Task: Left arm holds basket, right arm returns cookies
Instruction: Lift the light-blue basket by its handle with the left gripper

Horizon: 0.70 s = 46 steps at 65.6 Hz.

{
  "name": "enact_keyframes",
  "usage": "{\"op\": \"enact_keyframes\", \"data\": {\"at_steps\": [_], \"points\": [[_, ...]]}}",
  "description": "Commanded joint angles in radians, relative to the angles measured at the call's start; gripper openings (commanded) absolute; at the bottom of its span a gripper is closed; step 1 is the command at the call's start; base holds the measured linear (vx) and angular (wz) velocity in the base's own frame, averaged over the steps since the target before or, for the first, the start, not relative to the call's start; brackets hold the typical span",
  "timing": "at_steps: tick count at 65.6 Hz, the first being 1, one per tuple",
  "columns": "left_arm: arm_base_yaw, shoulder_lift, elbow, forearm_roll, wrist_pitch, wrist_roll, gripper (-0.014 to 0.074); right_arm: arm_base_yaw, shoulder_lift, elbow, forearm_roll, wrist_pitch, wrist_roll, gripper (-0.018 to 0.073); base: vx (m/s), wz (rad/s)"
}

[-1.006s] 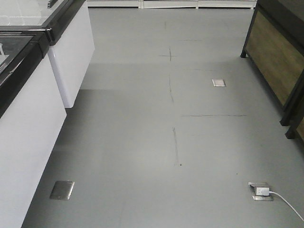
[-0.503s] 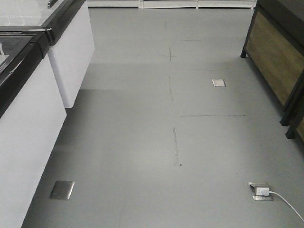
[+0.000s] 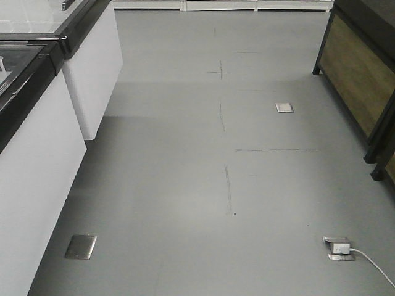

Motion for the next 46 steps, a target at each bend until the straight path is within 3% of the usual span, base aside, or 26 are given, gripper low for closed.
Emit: {"op": "enact_keyframes", "data": {"at_steps": [1,13,24,46], "points": [[-0.012,-0.066,-0.139,-0.143,0.026,-0.009,-0.0006,-0.001,-0.012,0.018,-0.002,-0.074,-0.007,-0.0006,0.00,0.00],[-0.058,-0.066,-0.309,-0.143,0.027,-0.047,-0.0006,-0.001,-0.012,0.018,-0.002,-0.074,-0.007,-0.0006,0.00,0.00],[-0.155,-0.064,-0.354,-0.143,0.051,-0.085,-0.0006,-0.001,-0.012,0.018,-0.002,-0.074,-0.007,-0.0006,0.00,0.00],[-0.496,-0.068,-0.353,-0.141,0.186,0.009,-0.0005,-0.001,-0.012,0.018,-0.002,-0.074,-0.007,-0.0006,0.00,0.00]]}}
